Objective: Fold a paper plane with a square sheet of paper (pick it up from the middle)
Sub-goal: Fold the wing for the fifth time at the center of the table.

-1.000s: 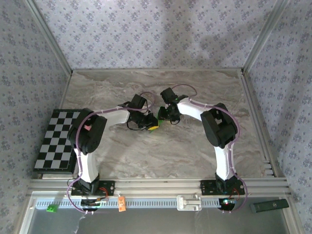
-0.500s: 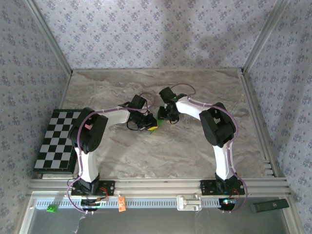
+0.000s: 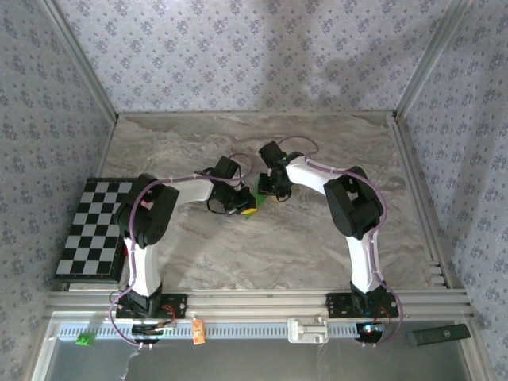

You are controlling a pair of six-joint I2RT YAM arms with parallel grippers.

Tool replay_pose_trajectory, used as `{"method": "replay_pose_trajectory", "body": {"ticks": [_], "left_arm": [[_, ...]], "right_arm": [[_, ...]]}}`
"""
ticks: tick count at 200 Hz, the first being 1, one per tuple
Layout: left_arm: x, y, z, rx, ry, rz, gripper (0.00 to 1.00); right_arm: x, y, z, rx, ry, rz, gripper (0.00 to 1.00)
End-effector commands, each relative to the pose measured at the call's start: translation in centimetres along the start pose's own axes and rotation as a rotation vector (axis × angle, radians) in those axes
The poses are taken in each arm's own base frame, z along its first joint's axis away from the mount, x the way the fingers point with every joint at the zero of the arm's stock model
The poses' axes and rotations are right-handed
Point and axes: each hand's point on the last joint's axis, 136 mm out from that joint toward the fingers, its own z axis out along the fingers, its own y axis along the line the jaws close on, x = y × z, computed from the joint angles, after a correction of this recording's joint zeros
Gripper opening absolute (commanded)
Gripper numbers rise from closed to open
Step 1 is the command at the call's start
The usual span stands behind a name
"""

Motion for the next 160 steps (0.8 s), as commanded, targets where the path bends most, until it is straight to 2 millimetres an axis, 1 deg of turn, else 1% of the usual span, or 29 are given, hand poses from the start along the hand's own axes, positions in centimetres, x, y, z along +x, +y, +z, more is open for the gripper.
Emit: {"method": "replay_pose_trajectory", "body": {"ticks": [1,47,88,92,144,160], "left_arm": [[0.7,0.4,0.5,-0.035,0.035,-0.007,0.13],[1.1,0.7,0.6,-0.084,0.043,0.004,0.11],[1.8,1.8,0.9,-0.164,0.053,0.011,0.09],[1.9,2.0,0.9,-0.172,0.055,0.009,0.09],[2.7,3.1,1.6,-0.244,0.075,0.016,0.05],[2.8,3.4,1.7,-0.257,0.081,0.011,0.04]], "right_arm": [[4.3,-3.4,4.3,0.125,0.147,0.029,0.39],[4.6,-3.6,4.6,0.131,0.155,0.034,0.36],[4.7,-3.8,4.7,0.126,0.161,0.041,0.35],[4.7,-3.8,4.7,0.123,0.159,0.065,0.34],[4.6,-3.8,4.7,0.092,0.15,0.103,0.31],[4.4,-3.5,4.4,0.056,0.139,0.116,0.31]]}}
